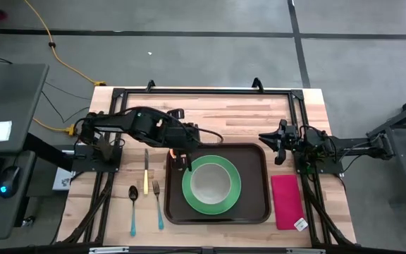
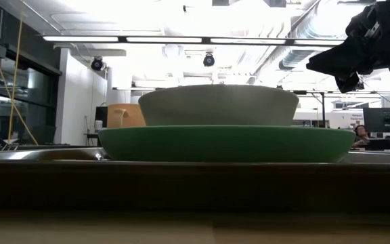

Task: Set up tray
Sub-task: Put the red napkin to the right of the green plate on the brown tray

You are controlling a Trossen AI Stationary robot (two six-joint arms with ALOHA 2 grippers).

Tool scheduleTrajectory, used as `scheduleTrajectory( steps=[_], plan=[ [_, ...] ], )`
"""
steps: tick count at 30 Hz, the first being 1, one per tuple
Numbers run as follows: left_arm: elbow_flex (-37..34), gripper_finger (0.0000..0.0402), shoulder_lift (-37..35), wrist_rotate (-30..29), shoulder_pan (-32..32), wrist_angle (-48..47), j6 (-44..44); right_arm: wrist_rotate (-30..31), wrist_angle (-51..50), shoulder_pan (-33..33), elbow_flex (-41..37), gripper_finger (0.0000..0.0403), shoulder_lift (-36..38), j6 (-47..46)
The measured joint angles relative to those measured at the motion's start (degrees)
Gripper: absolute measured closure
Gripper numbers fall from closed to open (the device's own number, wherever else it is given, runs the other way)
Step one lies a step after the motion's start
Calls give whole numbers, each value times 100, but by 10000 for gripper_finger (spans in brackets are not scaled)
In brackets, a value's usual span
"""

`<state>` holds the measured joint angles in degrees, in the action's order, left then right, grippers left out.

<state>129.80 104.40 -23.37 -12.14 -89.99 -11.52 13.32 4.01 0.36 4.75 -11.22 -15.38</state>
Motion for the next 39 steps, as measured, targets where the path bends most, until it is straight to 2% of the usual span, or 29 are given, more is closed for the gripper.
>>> scheduleTrajectory(
  steps=[12, 21, 25, 28, 32, 39],
  plan=[
    [-683, 229, -94, -780, -416, 4, -569, 0, 13, 1, 0, 356, 0, 42],
    [-780, 229, -116, -1165, -645, 26, -648, 0, 63, 2, 0, 354, 0, 43],
    [-780, 229, -116, -1172, -625, 187, -507, 0, 63, 1, 0, 358, 0, 42],
    [-801, 229, -114, -1017, -628, 643, -96, 0, 63, 0, 0, 358, 0, 42],
    [-1115, 229, -110, -559, -601, 1295, 434, 2, 63, 2, 0, 359, 0, 44],
    [-1799, 229, -280, -233, -549, 1685, 441, 2, 66, 0, 0, 358, 1, 43]
  ],
)
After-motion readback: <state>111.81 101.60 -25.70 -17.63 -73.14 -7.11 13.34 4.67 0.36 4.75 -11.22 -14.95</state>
